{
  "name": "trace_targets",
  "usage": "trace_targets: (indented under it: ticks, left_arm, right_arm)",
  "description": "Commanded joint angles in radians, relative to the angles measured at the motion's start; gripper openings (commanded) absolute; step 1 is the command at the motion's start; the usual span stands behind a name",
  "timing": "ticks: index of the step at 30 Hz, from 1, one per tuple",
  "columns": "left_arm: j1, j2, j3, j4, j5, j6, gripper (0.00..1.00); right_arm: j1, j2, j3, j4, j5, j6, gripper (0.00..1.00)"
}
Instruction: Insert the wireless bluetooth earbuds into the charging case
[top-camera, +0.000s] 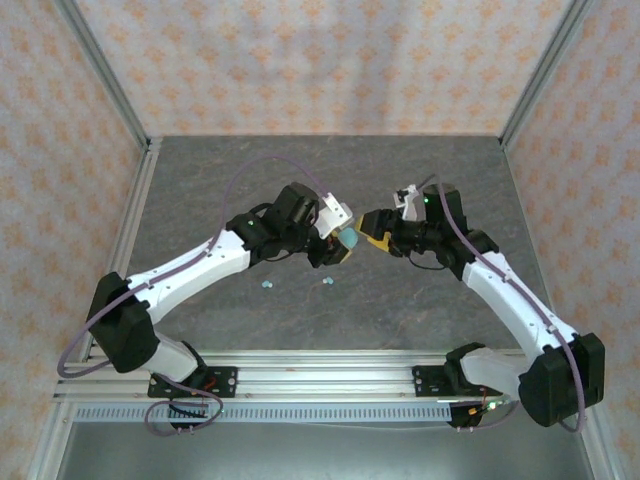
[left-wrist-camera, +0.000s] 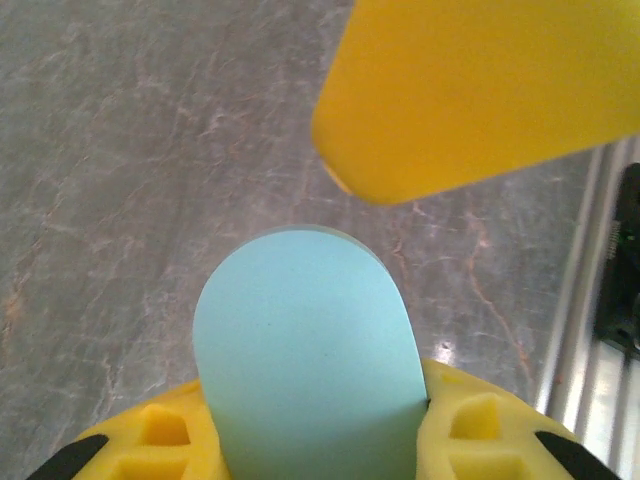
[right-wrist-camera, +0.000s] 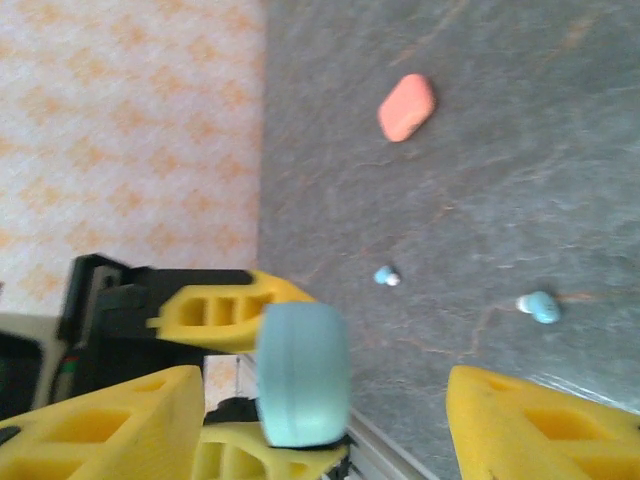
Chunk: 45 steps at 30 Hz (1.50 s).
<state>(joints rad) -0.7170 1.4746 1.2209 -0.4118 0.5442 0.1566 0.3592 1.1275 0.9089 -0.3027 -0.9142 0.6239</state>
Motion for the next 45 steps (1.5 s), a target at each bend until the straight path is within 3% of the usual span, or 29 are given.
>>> trace_targets:
  ticks: [1, 15, 19, 21, 25, 28, 31, 35, 37, 41, 45]
  left_arm:
    - [0.014, -0.033, 0.007, -0.033, 0.09, 0.04, 0.18]
    - [0.022, -0.046, 0.067, -0.075, 0.15, 0.054, 0.18]
    - [0.024, -0.048, 0.075, -0.067, 0.158, 0.055, 0.18]
    - [0.025, -0.052, 0.078, -0.065, 0.16, 0.055, 0.19]
    - [0.029, -0.059, 0.076, -0.064, 0.155, 0.059, 0.19]
    - [0.034, -0.073, 0.067, -0.055, 0.126, 0.055, 0.19]
    - [0.04, -0.112, 0.04, -0.014, 0.088, 0.043, 0.32]
    - [0.061, -0.205, -0.017, 0.051, -0.051, 0.024, 0.55]
    - [0.09, -0.268, -0.048, 0.075, -0.107, 0.012, 0.62]
    - [0.19, -0.401, -0.133, 0.163, -0.063, -0.069, 0.7]
    - [0.231, -0.474, -0.21, 0.282, 0.038, -0.158, 0.74]
  right_arm:
    - [0.028, -0.021, 0.036, 0.031, -0.031, 0.014, 0.66]
    - [0.072, -0.009, 0.052, -0.023, -0.008, 0.002, 0.65]
    - [0.081, 0.012, 0.059, -0.058, -0.008, -0.007, 0.6]
    - [0.084, 0.014, 0.056, -0.054, -0.014, 0.007, 0.54]
    - [0.083, 0.008, 0.057, -0.028, -0.015, 0.046, 0.27]
    - [0.091, 0.006, 0.065, -0.003, -0.02, 0.08, 0.15]
    - [0.102, 0.003, 0.072, 0.03, -0.012, 0.139, 0.11]
    - [0.101, -0.021, 0.034, 0.078, 0.125, 0.317, 0.09]
    - [0.101, -0.034, -0.017, 0.208, 0.15, 0.441, 0.08]
    - [0.101, -0.039, -0.084, 0.475, 0.188, 0.663, 0.08]
    - [0.108, -0.02, -0.006, 0.452, 0.207, 0.68, 0.08]
